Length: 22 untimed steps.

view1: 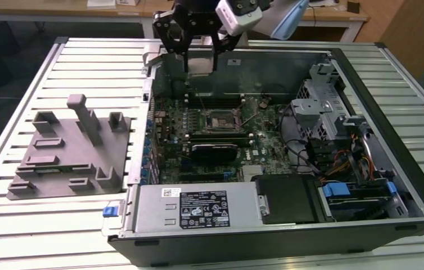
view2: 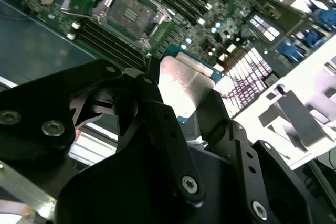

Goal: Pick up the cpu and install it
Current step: 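Pick up the cpu and move it towards the insertion slot, then place the cpu into insertion slot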

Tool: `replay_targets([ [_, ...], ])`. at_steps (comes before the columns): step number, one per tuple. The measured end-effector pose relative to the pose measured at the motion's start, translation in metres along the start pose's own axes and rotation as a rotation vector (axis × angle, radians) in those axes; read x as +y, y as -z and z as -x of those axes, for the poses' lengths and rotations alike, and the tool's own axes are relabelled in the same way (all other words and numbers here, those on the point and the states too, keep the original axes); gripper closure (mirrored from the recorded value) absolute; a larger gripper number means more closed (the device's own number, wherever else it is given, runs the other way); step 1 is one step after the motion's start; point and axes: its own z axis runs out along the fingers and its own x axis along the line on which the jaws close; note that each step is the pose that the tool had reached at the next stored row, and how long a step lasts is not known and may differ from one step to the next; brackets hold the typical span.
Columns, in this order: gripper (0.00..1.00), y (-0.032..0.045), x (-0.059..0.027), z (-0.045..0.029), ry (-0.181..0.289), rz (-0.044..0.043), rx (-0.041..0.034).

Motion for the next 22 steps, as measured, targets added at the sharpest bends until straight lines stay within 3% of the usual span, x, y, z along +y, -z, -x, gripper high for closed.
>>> replay_targets([
  [11, 0.47, -0.0038, -0.0006, 0.0384, -0.004, 0.0000, -0.0004],
  [18, 0.47, -0.0041, -0.0010, 0.0440, -0.013, -0.0020, -0.0010],
  [22, 0.47, -0.0045, -0.0011, 0.0441, -0.068, -0.0031, -0.0055],
])
